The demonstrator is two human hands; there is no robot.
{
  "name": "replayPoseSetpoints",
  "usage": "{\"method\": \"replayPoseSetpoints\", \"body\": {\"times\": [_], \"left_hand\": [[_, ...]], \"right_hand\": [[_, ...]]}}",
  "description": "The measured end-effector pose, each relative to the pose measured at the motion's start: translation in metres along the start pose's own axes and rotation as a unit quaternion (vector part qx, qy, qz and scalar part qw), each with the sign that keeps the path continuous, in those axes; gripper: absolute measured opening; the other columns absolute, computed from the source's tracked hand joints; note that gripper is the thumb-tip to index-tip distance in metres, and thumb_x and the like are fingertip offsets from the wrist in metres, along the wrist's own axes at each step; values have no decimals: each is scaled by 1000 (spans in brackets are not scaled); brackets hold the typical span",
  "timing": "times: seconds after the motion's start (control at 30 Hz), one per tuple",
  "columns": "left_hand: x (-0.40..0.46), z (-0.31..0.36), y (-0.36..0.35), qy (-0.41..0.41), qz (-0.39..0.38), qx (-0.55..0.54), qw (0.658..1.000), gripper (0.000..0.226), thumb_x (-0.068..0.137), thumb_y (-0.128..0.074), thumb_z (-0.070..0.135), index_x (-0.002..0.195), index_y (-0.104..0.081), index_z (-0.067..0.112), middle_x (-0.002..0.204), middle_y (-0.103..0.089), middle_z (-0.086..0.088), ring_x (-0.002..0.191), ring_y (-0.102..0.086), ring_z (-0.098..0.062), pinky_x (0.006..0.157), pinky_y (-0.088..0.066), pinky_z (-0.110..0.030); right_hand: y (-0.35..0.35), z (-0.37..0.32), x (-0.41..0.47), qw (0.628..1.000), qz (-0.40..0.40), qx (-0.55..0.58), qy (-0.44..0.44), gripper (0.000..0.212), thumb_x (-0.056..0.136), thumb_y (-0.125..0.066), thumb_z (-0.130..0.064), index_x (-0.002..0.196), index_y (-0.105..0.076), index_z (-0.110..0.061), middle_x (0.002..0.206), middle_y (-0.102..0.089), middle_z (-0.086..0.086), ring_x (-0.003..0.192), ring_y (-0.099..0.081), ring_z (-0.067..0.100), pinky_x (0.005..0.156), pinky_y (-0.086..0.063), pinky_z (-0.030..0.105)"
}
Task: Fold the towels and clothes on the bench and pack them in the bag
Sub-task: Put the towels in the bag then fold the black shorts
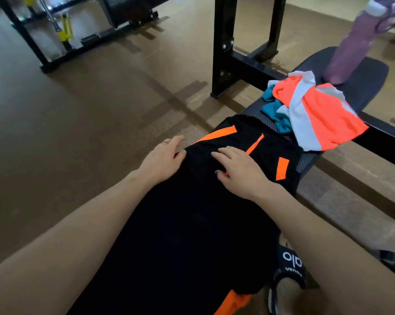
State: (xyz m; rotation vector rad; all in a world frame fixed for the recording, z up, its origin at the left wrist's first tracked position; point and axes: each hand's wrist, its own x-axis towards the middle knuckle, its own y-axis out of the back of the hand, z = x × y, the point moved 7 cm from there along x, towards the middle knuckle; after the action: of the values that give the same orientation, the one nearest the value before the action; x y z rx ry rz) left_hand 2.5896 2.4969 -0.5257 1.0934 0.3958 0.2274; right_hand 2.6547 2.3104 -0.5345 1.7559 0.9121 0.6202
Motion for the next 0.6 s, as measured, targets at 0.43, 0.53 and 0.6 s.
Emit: {"method": "replayPoseSetpoints", "body": {"times": [0.43, 0.53, 0.6], "left_hand": [[164, 74, -64, 6, -248, -231, 941, 57, 79, -42, 6, 135, -54, 10, 134, -57, -12, 122, -53, -28, 104, -42, -39], [172, 65, -73, -4, -265, -230, 937, 28, 65, -42, 20, 91, -49, 13, 96, -50, -6, 86, -43, -24, 87, -40, -43], [174, 59, -70, -11, -251, -210, 945, 8, 69, -43, 21, 76, -42, 17, 83, -42, 0, 76, -35, -18, 75, -34, -39]], "right_hand": [[-2, 44, 75, 988, 24, -93, -122, 58, 97, -41, -54, 145, -43, -23, 154, -34, 1, 137, -31, 27, 107, -31, 44], [-5, 47, 75, 987, 24, -93, -127, 58, 96, -41, -55, 145, -43, -24, 155, -32, -2, 138, -30, 26, 107, -31, 43], [-7, 50, 74, 987, 18, -92, -127, 58, 96, -40, -56, 146, -41, -25, 159, -28, -1, 141, -26, 26, 110, -28, 43]]}}
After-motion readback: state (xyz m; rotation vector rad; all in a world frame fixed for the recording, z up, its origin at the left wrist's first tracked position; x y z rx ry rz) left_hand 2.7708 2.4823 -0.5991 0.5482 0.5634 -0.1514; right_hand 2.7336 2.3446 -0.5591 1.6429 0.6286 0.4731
